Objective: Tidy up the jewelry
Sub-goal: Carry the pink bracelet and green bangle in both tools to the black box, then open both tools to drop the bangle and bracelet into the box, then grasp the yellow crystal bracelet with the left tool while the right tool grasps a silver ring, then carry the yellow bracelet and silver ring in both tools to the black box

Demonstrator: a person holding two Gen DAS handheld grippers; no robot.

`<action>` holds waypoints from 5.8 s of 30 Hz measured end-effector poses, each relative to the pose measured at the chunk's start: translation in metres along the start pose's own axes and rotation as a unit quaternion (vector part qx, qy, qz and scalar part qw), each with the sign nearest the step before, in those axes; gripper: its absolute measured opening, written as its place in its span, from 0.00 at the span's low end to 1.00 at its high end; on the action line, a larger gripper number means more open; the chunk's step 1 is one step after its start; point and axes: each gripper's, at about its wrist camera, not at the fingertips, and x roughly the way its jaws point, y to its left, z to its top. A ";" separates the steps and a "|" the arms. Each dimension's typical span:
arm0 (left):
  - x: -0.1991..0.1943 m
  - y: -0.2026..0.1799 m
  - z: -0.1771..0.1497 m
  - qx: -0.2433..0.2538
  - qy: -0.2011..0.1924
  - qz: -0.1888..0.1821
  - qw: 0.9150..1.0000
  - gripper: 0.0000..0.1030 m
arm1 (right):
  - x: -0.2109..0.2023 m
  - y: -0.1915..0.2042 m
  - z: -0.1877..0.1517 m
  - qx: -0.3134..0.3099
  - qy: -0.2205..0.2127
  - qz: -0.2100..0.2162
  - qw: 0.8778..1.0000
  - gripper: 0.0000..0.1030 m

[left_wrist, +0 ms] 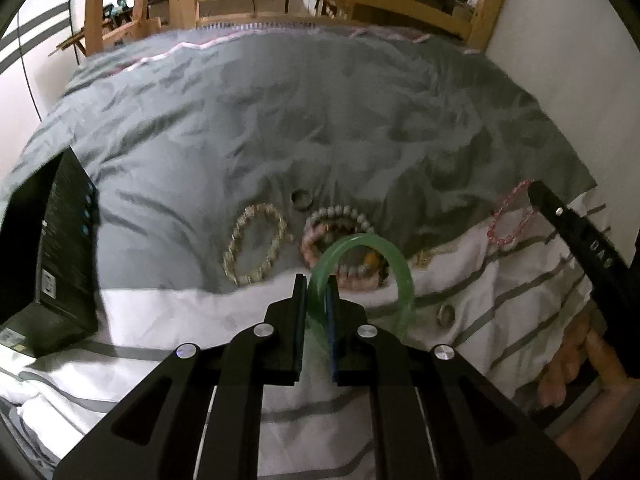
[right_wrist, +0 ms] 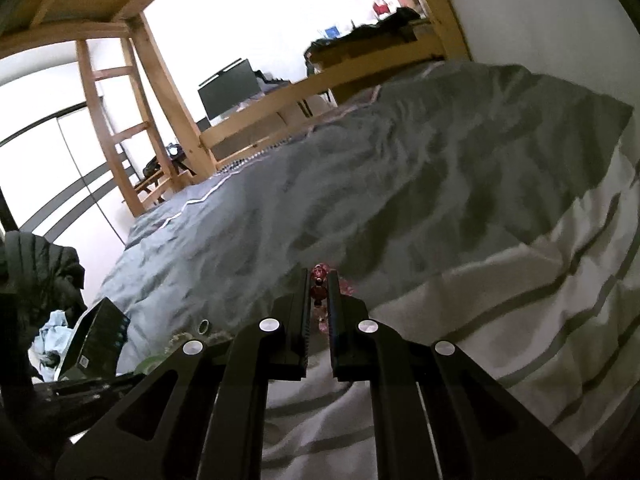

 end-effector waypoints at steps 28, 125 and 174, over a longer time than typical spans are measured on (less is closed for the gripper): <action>-0.121 0.103 0.010 -0.073 -0.080 0.044 0.993 0.08 | -0.051 0.097 0.016 -0.091 0.027 0.063 0.994 0.08; -0.022 0.030 0.035 0.025 -0.044 0.065 0.997 0.81 | -0.030 0.075 -0.031 -0.163 0.118 0.031 0.979 0.57; 0.022 0.037 0.038 -0.007 -0.035 0.041 0.999 0.10 | 0.020 0.035 -0.050 -0.067 0.134 -0.037 0.988 0.20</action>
